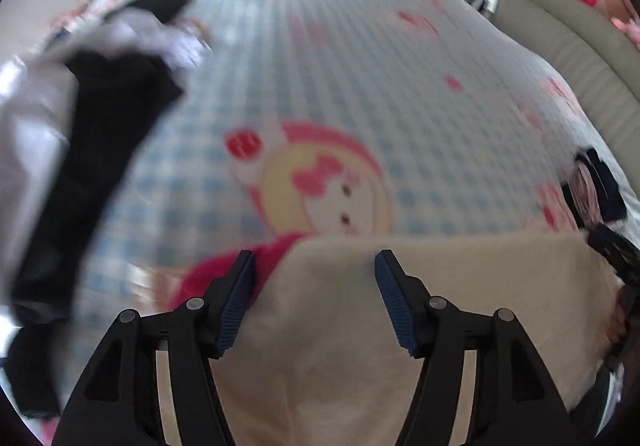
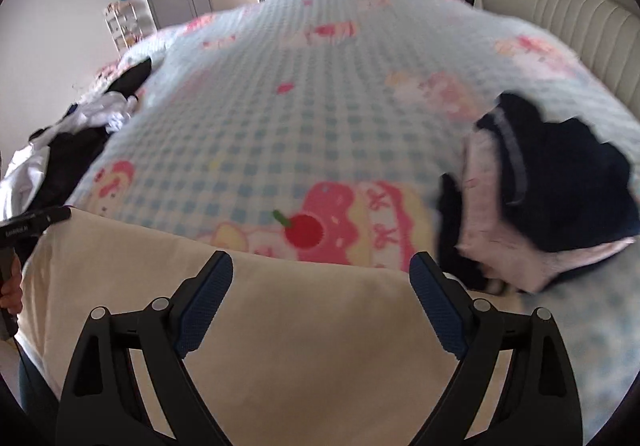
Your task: Fold clothes
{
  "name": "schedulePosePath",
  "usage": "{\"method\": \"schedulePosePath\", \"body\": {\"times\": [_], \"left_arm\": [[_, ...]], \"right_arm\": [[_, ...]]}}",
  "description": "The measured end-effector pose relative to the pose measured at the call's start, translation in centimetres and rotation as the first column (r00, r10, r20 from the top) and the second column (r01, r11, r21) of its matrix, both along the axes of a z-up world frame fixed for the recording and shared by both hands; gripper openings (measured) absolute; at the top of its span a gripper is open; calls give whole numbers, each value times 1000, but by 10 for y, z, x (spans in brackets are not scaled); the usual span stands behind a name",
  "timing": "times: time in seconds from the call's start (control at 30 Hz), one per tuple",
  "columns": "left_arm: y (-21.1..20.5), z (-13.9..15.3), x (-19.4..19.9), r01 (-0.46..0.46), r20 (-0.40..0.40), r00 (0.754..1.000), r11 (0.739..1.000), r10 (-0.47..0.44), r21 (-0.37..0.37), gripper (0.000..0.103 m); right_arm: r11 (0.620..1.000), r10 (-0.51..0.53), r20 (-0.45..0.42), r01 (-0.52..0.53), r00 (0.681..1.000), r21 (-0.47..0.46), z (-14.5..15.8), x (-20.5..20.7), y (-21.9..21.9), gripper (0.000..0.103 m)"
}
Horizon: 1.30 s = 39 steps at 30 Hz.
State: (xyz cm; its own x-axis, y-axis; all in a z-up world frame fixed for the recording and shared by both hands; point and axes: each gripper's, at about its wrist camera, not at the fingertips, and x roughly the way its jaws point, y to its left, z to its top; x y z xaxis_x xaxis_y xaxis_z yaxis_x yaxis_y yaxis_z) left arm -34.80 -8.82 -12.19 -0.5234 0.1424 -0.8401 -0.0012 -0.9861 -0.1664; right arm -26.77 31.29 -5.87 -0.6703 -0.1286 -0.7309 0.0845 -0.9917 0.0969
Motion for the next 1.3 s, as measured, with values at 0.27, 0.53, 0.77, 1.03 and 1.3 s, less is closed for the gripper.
{"method": "schedulePosePath", "body": {"times": [0.27, 0.53, 0.77, 1.03, 1.3], "left_arm": [[0, 26, 50, -22, -87, 996, 1000, 23, 8, 13], [-12, 72, 86, -49, -134, 989, 994, 62, 99, 12], [-37, 27, 39, -109, 69, 992, 992, 104, 69, 17], [-63, 47, 45, -161, -25, 986, 977, 166, 142, 54], [-76, 32, 154, -158, -70, 982, 969, 174, 193, 57]], "right_arm": [[998, 12, 22, -11, 1000, -54, -33, -25, 3, 92], [991, 28, 13, -26, 1000, -134, -47, -33, 14, 91], [991, -5, 45, 11, 999, -137, -52, -42, 18, 94], [998, -29, 75, 33, 997, -54, -50, -41, 7, 92], [978, -175, 4, 174, 985, -116, -8, 69, 45, 95]]}}
